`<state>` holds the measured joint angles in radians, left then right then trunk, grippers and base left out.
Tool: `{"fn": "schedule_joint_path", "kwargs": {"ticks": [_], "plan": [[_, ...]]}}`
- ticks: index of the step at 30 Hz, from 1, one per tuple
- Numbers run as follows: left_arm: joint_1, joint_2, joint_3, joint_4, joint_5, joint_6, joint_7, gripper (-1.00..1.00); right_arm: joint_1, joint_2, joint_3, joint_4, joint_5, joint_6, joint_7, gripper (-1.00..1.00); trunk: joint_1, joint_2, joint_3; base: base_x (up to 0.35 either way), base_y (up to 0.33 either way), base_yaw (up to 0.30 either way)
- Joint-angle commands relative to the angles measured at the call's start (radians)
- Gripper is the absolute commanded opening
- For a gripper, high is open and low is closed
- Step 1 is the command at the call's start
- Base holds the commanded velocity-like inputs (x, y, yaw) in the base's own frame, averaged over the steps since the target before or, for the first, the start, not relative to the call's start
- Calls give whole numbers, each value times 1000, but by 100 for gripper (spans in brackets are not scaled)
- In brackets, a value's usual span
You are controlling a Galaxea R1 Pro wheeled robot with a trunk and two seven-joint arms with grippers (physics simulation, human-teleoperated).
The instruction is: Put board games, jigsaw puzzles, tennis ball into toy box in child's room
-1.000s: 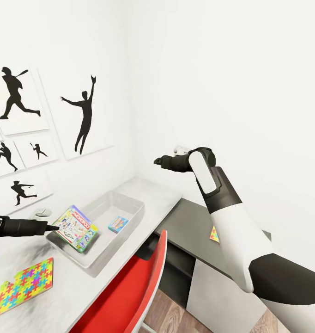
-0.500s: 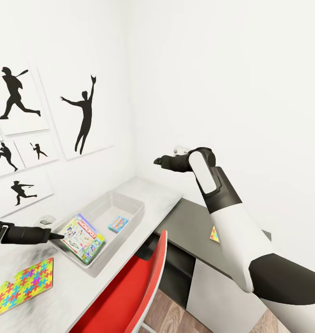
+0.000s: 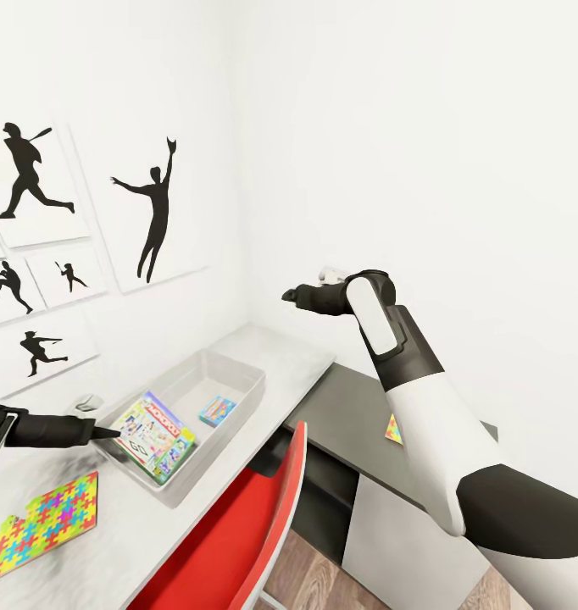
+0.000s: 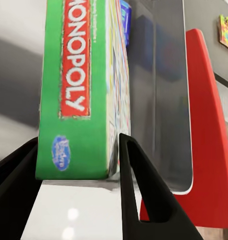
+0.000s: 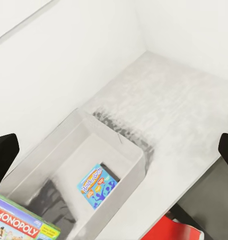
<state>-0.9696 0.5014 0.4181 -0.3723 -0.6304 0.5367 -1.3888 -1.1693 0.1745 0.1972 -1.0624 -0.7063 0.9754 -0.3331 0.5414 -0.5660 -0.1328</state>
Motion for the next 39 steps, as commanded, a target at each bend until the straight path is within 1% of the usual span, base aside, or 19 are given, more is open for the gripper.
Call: {"fn": "schedule_joint_path", "kwargs": {"ticks": [1, 12, 24, 25, 39], "plan": [[-1, -3, 8, 0, -11, 10, -7, -100, -1, 0, 1, -1, -10, 2, -10, 100, 0, -2, -2, 0, 0, 0], [-1, -24, 8, -3, -11, 8, -5, -100, -1, 0, 1, -1, -9, 2, -9, 100, 0, -2, -2, 0, 0, 0], [-1, -26, 8, -7, -11, 9, -6, -100, -1, 0, 1, -1, -9, 2, -9, 100, 0, -2, -2, 0, 0, 0], [-1, -26, 8, -7, -11, 9, -6, 100, -1, 0, 1, -1, -9, 2, -9, 100, 0, -2, -2, 0, 0, 0], [-1, -28, 8, -8, -11, 8, -6, 100, -1, 0, 1, -1, -9, 1, -9, 100, 0, -2, -2, 0, 0, 0]]}}
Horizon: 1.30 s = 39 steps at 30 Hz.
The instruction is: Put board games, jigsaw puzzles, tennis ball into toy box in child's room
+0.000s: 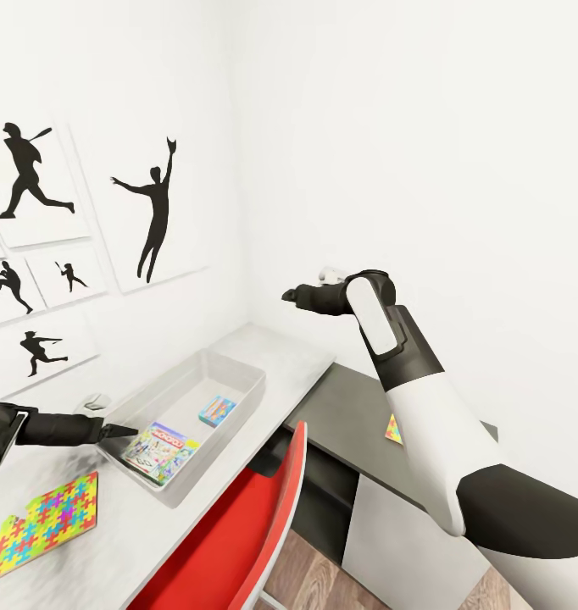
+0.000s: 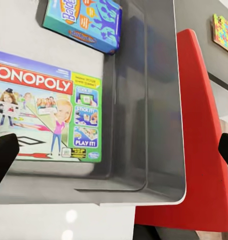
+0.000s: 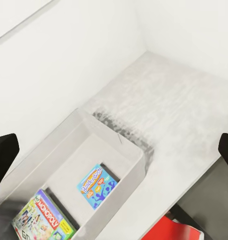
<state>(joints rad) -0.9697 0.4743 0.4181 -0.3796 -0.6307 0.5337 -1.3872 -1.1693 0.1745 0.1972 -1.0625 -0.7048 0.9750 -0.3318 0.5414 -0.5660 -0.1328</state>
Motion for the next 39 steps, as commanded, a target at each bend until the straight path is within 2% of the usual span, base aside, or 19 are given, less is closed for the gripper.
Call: {"fn": "schedule_joint_path", "kwargs": {"ticks": [1, 14, 18, 26, 34, 39], "plan": [[-1, -1, 8, -1, -10, 10, -7, 100, -1, 0, 1, -1, -10, 2, -10, 100, 0, -2, -2, 0, 0, 0], [-1, -1, 11, -12, -2, 9, -11, 100, -1, 0, -1, -1, -10, 2, -10, 100, 0, -2, -2, 0, 0, 0], [-1, -1, 15, -47, 2, 14, -20, 100, -1, 0, -2, -1, -10, 2, -10, 100, 0, -2, -2, 0, 0, 0], [-1, 0, 17, -71, 3, 35, -77, 100, -1, 0, -2, -1, -10, 2, -10, 100, -30, 54, 23, 0, 0, 0], [-1, 1, 18, -92, 3, 70, -91, 100, -1, 0, -2, -1, -10, 1, -11, 100, -61, 110, 48, 0, 0, 0], [-1, 0, 18, -100, 5, 123, -93, 100, -1, 0, -2, -1, -10, 1, -12, 100, -80, 145, 64, 0, 0, 0]]}}
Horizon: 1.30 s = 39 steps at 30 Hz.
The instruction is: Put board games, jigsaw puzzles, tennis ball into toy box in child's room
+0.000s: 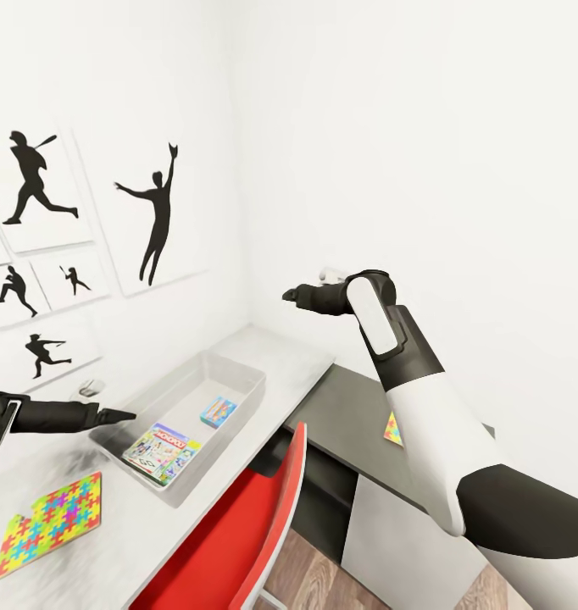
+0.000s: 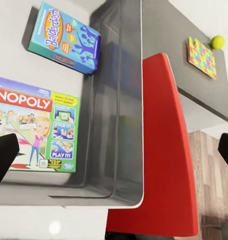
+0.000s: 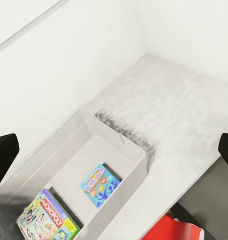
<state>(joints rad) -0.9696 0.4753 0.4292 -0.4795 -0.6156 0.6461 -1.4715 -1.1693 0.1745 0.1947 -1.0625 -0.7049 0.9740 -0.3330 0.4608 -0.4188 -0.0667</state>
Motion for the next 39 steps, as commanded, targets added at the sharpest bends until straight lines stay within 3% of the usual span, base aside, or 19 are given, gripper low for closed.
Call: {"fn": "schedule_joint_path", "kwargs": {"ticks": [1, 24, 39], "plan": [[-1, -1, 6, -1, -10, 17, -8, 100, -1, 0, 0, -1, -10, 2, -10, 100, -3, 5, 1, 0, 0, 0], [-1, -2, 6, -2, -10, 29, -9, 100, -1, 0, 0, 0, -10, 3, -12, 100, -11, 19, 7, -4, 0, 0], [-1, -3, 6, -2, -10, 30, -9, 100, -1, 0, 0, -1, -10, 2, -12, 100, -11, 19, 8, -152, -24, -6]]}}
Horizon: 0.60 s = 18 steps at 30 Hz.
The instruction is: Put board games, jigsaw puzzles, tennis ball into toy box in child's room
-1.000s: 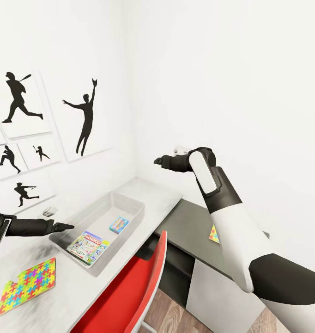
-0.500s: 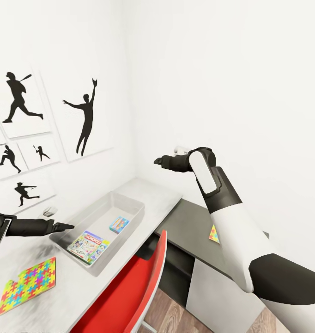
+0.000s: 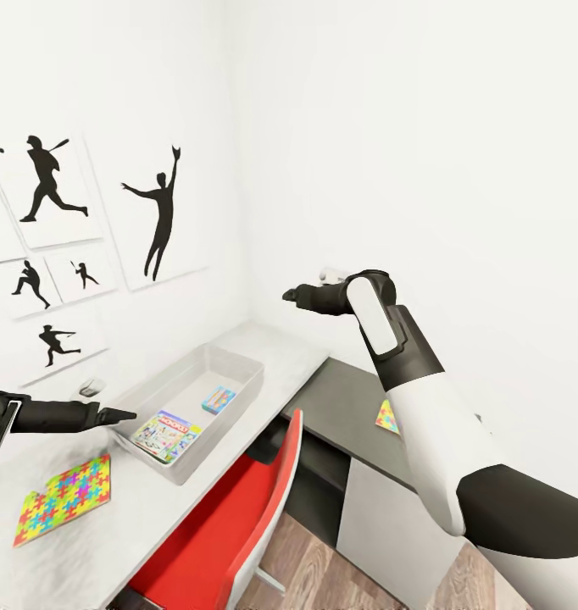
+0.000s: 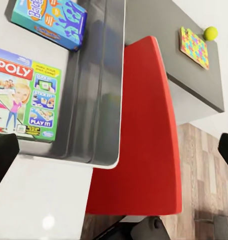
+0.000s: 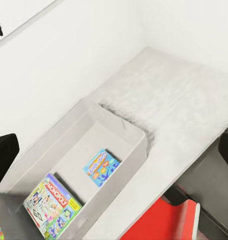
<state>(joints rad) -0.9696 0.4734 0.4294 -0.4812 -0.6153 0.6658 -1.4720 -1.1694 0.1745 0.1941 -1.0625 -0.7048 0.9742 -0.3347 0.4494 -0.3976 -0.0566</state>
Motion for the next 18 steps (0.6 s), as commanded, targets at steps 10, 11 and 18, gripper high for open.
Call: {"fn": "schedule_joint_path", "kwargs": {"ticks": [10, 11, 18], "plan": [[-1, 0, 6, 0, -11, 10, -8, 100, -1, 0, 0, -1, -10, 1, -10, 100, 1, -2, 8, -10, -3, -156], [-1, 0, 6, 0, -11, 10, -8, 100, -1, 0, 0, -1, -10, 1, -10, 100, 1, -2, 9, -1, 0, -192], [-1, 1, 6, -24, -11, 10, -8, 100, -1, 0, -1, -1, -10, 1, -10, 100, 1, -2, 17, 0, 0, -195]]}}
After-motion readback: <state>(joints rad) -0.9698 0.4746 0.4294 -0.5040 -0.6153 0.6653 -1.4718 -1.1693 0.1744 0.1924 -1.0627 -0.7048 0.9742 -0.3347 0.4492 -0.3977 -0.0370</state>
